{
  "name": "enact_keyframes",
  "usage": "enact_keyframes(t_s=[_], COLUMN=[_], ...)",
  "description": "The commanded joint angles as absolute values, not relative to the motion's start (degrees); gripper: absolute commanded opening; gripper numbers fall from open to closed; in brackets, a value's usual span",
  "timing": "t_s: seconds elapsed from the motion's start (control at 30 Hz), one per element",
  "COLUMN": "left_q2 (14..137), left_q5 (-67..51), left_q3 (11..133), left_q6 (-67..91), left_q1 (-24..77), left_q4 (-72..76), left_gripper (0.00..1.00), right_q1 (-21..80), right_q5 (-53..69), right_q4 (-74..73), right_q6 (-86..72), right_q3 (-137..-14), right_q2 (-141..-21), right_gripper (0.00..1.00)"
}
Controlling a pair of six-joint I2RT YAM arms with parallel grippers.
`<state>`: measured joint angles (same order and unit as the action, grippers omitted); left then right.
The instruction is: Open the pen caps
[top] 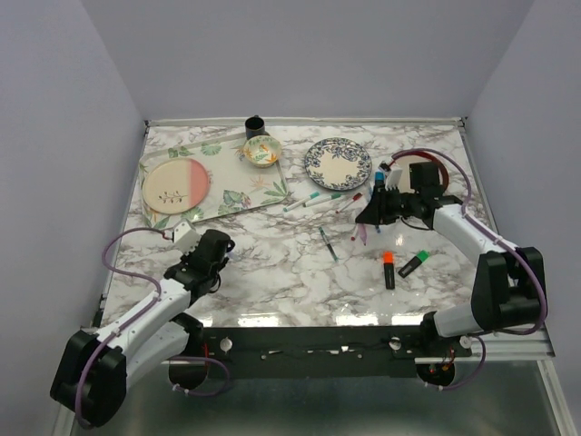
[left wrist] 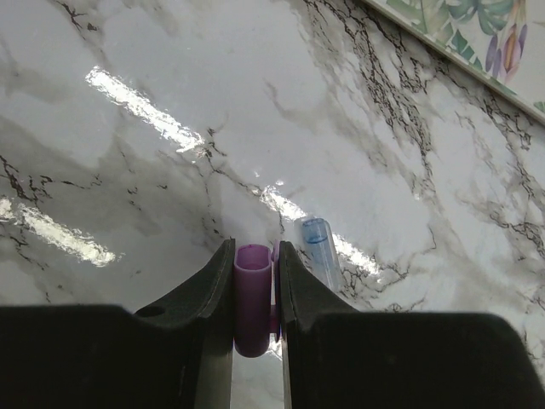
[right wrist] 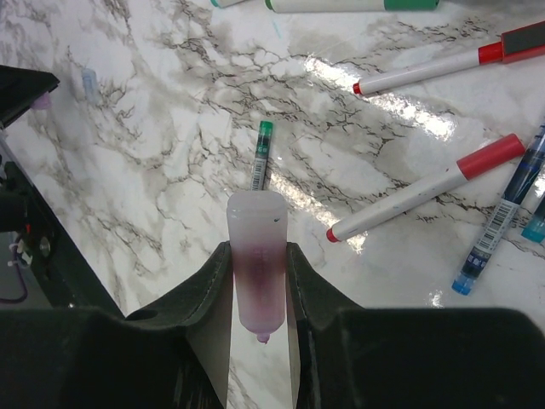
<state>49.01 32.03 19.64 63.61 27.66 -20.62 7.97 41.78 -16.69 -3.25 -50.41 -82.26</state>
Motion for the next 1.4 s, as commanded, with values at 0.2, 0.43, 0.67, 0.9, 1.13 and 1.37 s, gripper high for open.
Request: enact_keyframes(t_s=[0.2,0.43,0.67,0.9,1.13,1.37], left_q2=[59.3,58.8,55.4,49.1,41.1,34.9], left_q5=[28.1,28.3,28.5,28.0,23.4,11.0], left_q3=[18.6,18.3,18.3,19.4,23.0,29.4], left_q6=[61.7,62.0,62.1,61.3,58.7,50.1], left_q1=[23.9,23.5,23.2,23.1,23.1,23.1], left_q4=[-10.4,-10.3,-12.7,-17.0,-20.8,-18.7], left_gripper=[0.28,0.53,0.63,0.72,0.77,0.84], right_q1=[11.4,15.9,21.7,22.4,22.6,22.7], right_q5=[37.0,34.4,31.6,32.2,33.4,33.9], right_q4=[-19.2,-18.8,-23.3,-25.5,-26.2,-27.0], right_q6=[-0.6,-2.5,-1.3,-1.5,-1.1,-0.6], right_q3=[-53.0,-55.4,-60.9,-63.6,-64.2,-64.9], right_q2=[-86.0,-92.5,-99.5,-103.3,-104.3,-103.5], right_gripper=[0.01,0.01,0.06,0.23,0.45,0.55])
